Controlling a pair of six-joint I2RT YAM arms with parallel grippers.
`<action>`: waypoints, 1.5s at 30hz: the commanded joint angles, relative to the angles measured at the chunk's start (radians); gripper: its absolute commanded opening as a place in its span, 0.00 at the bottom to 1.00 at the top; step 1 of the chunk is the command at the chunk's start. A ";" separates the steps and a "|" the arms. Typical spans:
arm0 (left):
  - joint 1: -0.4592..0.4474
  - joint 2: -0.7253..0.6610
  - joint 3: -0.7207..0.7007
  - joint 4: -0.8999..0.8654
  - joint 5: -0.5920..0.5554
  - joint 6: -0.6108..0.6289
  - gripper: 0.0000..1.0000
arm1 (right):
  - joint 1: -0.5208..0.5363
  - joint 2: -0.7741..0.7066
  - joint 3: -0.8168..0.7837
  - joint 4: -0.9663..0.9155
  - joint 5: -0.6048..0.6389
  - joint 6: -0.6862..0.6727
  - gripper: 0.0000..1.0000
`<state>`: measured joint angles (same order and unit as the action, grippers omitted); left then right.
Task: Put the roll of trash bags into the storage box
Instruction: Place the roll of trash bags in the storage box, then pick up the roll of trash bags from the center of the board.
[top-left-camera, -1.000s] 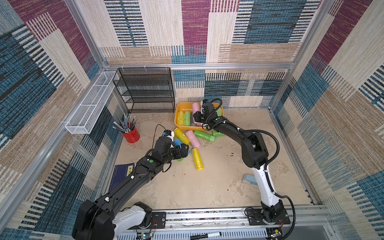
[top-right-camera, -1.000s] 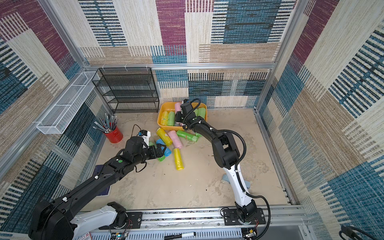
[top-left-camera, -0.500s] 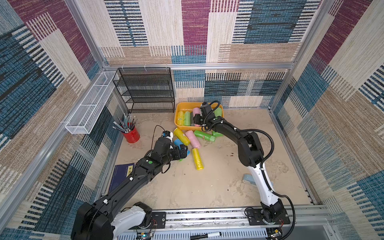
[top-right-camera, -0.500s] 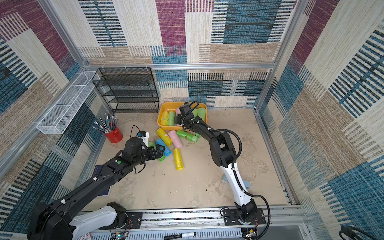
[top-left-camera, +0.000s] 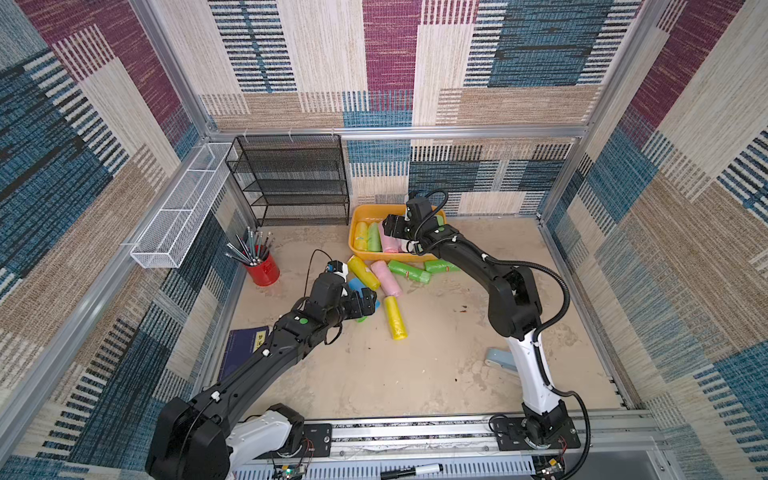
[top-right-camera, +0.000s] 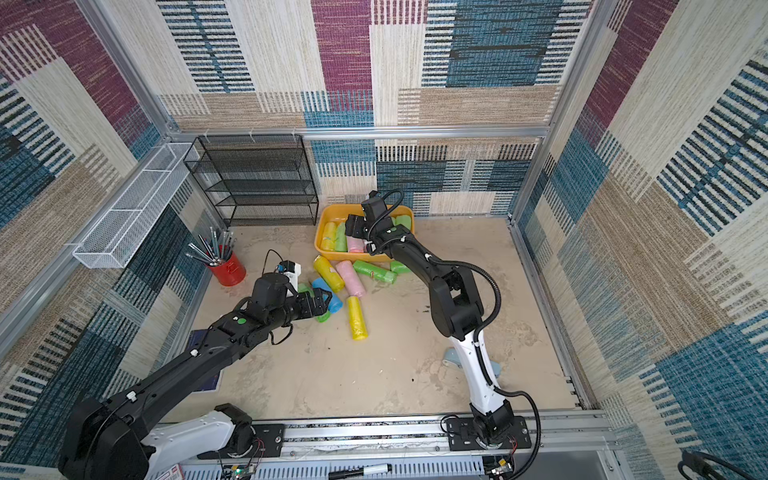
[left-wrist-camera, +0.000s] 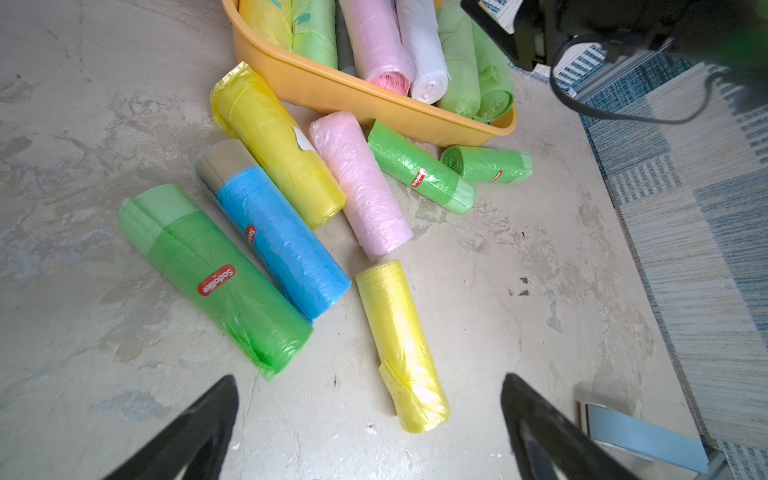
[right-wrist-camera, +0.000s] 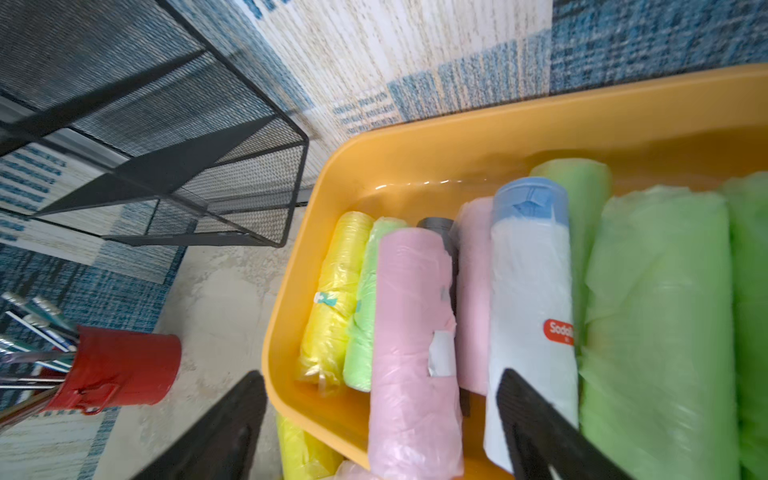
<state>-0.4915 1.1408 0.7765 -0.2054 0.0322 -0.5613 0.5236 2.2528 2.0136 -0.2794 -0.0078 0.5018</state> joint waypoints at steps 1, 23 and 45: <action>0.001 0.000 0.017 -0.023 0.013 0.020 0.99 | 0.000 -0.086 -0.070 0.067 0.009 -0.021 0.99; -0.001 0.044 0.057 0.022 0.121 -0.008 0.99 | -0.114 -0.750 -1.116 0.511 -0.107 0.031 0.99; -0.037 0.236 0.053 0.108 0.190 -0.071 0.95 | -0.120 -0.935 -1.565 0.863 -0.342 0.196 0.99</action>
<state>-0.5259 1.3628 0.8337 -0.1387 0.2157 -0.6102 0.4038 1.3128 0.4622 0.4786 -0.2932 0.6395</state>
